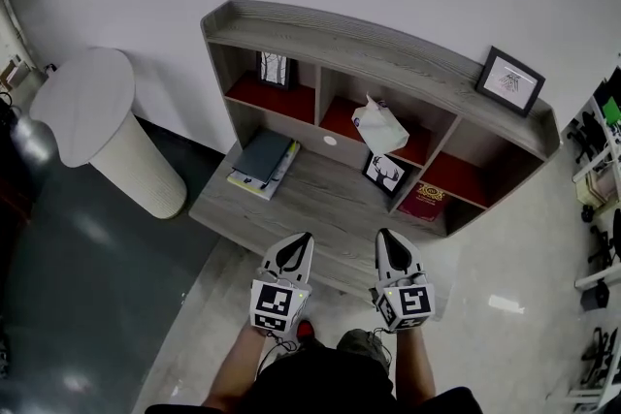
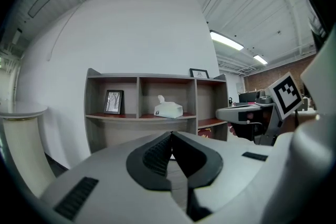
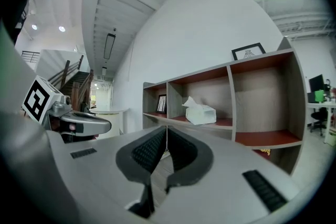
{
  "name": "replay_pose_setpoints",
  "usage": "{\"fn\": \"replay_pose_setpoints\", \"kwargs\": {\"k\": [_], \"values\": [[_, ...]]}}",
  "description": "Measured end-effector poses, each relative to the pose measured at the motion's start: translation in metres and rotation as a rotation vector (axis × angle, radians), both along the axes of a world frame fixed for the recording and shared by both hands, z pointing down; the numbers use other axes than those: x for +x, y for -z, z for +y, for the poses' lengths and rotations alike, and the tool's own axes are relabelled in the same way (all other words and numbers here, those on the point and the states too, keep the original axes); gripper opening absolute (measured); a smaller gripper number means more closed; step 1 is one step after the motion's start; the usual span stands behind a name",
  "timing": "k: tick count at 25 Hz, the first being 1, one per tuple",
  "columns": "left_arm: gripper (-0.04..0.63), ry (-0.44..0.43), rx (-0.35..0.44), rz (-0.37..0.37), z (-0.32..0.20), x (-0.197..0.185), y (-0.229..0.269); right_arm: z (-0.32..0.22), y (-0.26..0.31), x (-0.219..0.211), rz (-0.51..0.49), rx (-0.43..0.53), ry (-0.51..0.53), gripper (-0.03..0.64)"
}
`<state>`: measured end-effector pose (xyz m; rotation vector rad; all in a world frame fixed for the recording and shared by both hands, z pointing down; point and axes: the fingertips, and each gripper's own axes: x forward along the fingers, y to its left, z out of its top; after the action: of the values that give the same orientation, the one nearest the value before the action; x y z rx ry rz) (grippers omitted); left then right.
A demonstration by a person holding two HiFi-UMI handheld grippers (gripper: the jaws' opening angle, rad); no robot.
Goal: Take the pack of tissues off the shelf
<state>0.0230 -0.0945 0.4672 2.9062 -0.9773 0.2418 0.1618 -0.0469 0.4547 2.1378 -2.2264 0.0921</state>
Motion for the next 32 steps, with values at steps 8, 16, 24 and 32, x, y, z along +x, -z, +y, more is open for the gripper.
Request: {"fn": "replay_pose_setpoints", "kwargs": {"k": [8, 16, 24, 32], "values": [[0.008, -0.003, -0.008, 0.034, -0.037, 0.002, -0.004, -0.025, 0.01, 0.015, 0.043, 0.004, -0.042, 0.029], [0.008, -0.002, 0.003, 0.035, -0.071, 0.029, 0.003, -0.06, 0.02, 0.049, 0.053, 0.039, -0.053, 0.029], [0.008, 0.053, 0.011, 0.008, -0.106, 0.042, 0.004, -0.108, 0.02, 0.07, 0.024, 0.05, -0.014, 0.029], [0.008, 0.089, -0.005, -0.016, -0.125, 0.045, -0.002, -0.141, 0.013, 0.094, 0.005, 0.02, -0.045, 0.031]]}}
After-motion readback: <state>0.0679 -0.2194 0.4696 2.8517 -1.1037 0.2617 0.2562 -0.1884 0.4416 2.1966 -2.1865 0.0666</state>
